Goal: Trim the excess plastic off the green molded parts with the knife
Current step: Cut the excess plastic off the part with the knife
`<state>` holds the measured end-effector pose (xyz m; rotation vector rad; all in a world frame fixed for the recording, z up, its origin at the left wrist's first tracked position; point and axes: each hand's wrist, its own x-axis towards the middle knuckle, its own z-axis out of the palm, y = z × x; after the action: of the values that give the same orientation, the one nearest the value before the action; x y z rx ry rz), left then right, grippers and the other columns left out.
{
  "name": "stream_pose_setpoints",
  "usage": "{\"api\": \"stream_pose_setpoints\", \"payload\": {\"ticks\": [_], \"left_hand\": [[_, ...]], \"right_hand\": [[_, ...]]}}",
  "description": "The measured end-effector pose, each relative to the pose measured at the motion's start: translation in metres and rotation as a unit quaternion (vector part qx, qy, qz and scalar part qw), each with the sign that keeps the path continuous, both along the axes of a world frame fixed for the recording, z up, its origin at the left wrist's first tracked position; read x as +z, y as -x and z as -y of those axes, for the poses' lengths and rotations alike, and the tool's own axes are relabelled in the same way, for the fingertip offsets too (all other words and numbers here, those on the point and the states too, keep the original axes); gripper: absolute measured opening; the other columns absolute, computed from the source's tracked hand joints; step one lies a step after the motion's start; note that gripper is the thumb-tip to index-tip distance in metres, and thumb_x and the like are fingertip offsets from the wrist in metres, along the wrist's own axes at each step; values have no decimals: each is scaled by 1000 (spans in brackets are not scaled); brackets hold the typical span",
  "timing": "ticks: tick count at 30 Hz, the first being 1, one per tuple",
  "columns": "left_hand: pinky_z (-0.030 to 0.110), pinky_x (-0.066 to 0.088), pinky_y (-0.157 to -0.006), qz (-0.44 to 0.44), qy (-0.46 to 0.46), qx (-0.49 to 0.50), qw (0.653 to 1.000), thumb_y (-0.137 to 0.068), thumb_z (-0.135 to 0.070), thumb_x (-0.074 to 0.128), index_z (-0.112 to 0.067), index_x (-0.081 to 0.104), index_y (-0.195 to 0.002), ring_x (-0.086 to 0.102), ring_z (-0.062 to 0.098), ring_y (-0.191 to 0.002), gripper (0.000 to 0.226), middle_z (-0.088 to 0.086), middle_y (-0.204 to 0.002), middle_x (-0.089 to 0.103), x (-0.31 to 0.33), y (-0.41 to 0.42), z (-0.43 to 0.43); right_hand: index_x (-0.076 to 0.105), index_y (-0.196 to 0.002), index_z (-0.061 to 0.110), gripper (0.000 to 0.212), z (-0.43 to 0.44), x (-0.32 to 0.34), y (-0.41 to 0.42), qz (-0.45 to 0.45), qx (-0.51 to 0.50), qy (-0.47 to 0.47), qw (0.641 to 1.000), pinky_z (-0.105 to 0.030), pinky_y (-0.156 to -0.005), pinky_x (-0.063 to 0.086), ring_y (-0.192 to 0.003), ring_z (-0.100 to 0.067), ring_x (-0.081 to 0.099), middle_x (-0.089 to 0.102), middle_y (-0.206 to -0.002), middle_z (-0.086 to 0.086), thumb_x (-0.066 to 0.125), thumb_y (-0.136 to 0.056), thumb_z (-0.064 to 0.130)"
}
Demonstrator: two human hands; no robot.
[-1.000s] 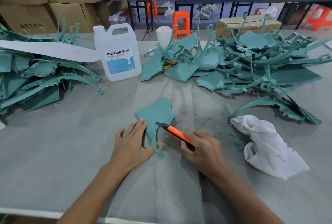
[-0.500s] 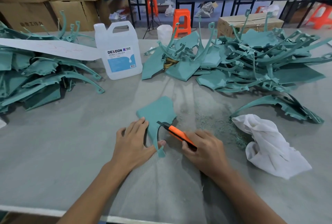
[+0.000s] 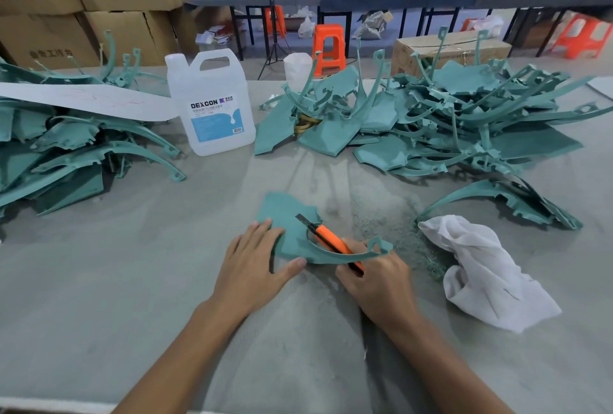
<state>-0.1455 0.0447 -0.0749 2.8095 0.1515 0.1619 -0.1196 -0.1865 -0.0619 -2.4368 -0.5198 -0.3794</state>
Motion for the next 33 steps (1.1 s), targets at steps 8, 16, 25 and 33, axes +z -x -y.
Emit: {"api": "stream_pose_setpoints", "payload": {"ticks": [8, 16, 25, 33], "left_hand": [[33, 14, -124, 8, 39, 10, 999, -87, -77, 38, -32, 43, -149, 7, 11, -154, 77, -6, -166, 21, -4, 1, 2], [34, 15, -124, 8, 46, 10, 999, -86, -79, 39, -33, 44, -148, 7, 10, -154, 77, -7, -166, 21, -9, 0, -1], [38, 19, -122, -1, 32, 29, 999, -88, -78, 36, -32, 53, -138, 15, 16, -153, 70, -4, -162, 30, 2, 0, 7], [57, 11, -119, -74, 75, 117, 988, -78, -69, 44, -24, 41, -137, 16, 26, -150, 74, 2, -154, 33, 22, -36, 49]], "right_hand": [[76, -104, 30, 19, 1, -3, -4, -16, -41, -13, 999, -34, -69, 45, -86, -21, 61, 68, -83, 6, 71, -88, 39], [76, -110, 30, 24, 4, 3, -2, -52, -26, -15, 998, -36, -76, 49, -91, -21, 62, 71, -90, 3, 68, -90, 40], [78, -108, 28, 35, 6, -1, 1, -8, -80, -79, 994, -34, -72, 51, -87, -23, 63, 72, -87, 4, 61, -82, 45], [67, -127, 25, 29, 14, -5, -11, -25, -103, -156, 982, -33, -78, 40, -94, -24, 57, 67, -97, 6, 63, -98, 26]]}}
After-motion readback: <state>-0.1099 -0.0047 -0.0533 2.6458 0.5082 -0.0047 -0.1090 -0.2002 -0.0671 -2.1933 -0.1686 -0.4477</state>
